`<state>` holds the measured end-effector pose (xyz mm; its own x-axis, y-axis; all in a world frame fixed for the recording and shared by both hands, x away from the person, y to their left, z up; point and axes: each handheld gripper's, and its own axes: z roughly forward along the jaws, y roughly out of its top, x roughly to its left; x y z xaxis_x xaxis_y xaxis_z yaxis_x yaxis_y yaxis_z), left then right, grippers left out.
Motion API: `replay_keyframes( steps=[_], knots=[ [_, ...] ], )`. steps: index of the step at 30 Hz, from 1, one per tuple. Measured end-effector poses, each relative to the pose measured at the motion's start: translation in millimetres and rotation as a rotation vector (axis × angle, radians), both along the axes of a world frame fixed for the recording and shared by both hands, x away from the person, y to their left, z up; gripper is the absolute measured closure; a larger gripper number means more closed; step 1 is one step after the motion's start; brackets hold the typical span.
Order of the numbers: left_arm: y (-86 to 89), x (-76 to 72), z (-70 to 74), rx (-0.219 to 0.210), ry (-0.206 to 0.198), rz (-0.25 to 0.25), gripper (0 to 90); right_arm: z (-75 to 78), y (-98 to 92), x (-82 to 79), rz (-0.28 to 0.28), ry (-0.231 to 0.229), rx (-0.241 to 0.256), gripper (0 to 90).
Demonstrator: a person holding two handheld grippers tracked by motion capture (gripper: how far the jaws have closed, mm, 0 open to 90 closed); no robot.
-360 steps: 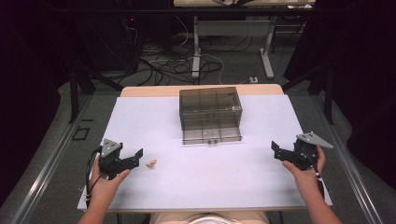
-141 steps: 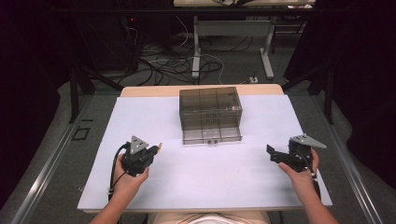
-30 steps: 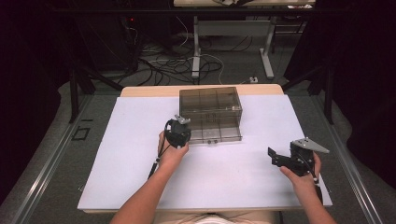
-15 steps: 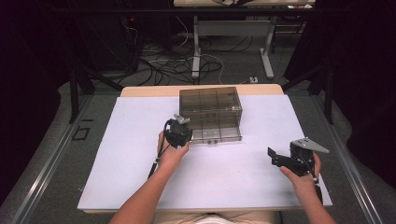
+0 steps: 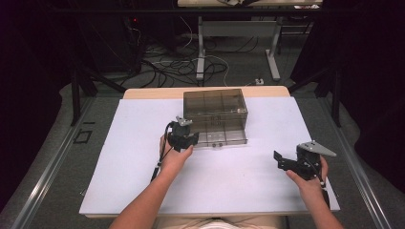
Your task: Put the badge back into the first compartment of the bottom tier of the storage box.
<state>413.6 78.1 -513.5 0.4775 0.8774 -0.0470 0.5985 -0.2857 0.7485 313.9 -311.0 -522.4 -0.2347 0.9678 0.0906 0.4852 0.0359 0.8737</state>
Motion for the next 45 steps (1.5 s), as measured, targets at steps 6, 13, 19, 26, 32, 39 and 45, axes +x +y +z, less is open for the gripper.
replay_keyframes(
  steps=[6,13,19,26,32,39,45],
  knots=[
    [2.8,-3.1,5.5,-0.026,-0.018,-0.006,51.7,0.0,0.1,-0.2,-0.001,0.001,0.002,7.8],
    [7.5,-7.3,12.6,-0.072,-0.046,-0.017,45.2,0.2,-0.2,-0.6,0.001,0.006,0.006,7.9],
    [10.3,-13.3,19.3,-0.110,-0.046,-0.029,42.5,0.2,0.0,-0.6,0.002,0.007,0.005,7.9],
    [11.3,-20.9,26.0,-0.132,-0.082,-0.065,35.9,0.2,-0.3,-0.8,0.001,0.005,0.000,7.9],
    [15.4,-27.1,31.6,-0.126,-0.094,-0.083,31.4,0.3,-0.2,-1.0,-0.002,0.001,0.000,7.9],
    [27.6,-38.5,38.5,-0.141,-0.135,-0.086,29.7,0.4,-0.3,-1.3,-0.007,0.002,-0.001,7.9],
    [43.0,-49.2,43.6,-0.182,-0.100,-0.091,29.5,0.4,0.3,-1.6,-0.005,0.002,-0.001,7.9]
  ],
)
